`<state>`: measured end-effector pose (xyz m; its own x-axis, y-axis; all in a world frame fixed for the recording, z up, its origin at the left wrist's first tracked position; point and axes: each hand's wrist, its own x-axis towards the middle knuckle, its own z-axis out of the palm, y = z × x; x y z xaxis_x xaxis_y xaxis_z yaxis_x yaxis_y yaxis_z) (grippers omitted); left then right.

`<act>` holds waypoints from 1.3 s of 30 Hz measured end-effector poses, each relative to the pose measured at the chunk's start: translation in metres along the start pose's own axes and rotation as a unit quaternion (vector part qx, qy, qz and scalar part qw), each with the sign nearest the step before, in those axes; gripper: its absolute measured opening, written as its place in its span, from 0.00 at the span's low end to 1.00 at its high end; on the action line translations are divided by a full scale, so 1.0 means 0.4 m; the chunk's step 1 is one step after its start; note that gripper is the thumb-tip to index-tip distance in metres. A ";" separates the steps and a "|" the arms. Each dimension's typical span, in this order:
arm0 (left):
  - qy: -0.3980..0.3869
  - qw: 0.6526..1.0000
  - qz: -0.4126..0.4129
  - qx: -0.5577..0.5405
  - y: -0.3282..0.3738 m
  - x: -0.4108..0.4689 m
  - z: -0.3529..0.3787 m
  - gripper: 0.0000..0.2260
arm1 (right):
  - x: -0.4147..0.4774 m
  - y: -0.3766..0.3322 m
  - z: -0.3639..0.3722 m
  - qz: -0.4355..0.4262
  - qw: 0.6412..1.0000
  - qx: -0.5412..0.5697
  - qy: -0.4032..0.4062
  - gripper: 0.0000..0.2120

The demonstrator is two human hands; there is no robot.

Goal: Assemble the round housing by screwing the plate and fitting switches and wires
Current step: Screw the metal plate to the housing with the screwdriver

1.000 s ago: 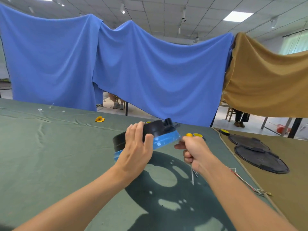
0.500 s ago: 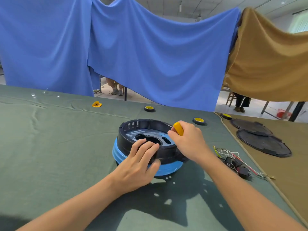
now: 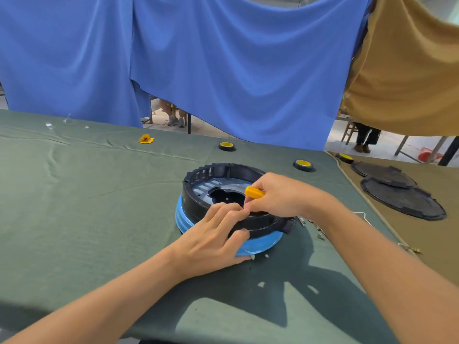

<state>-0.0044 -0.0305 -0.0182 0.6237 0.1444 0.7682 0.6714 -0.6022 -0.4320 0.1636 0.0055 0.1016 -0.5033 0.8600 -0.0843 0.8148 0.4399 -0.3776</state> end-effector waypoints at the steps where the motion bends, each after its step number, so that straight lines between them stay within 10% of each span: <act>1: -0.001 1.000 0.002 -0.004 -0.001 0.001 -0.003 0.19 | -0.001 0.001 0.000 0.005 1.000 -0.001 0.000 0.12; 18: -0.061 0.990 -0.122 -0.042 -0.031 -0.033 -0.036 0.18 | -0.015 0.027 0.017 -0.020 0.999 0.047 0.001 0.10; 25: -0.053 0.994 -0.100 -0.008 -0.012 -0.012 -0.035 0.14 | 0.034 0.102 0.046 0.127 0.964 -0.071 0.222 0.15; 33: -0.043 0.993 -0.093 -0.052 -0.024 0.033 -0.029 0.12 | 0.076 0.165 0.075 0.173 0.958 -0.032 0.226 0.12; 39: -0.144 0.948 -0.270 -0.088 -0.107 0.097 -0.046 0.24 | 0.100 0.200 0.049 0.163 0.963 0.069 0.205 0.10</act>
<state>-0.0162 -0.0137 0.0387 0.3075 0.6620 0.6835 0.8626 -0.4972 0.0935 0.2029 0.0701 0.0499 -0.0485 0.9889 0.1408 0.8503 0.1148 -0.5137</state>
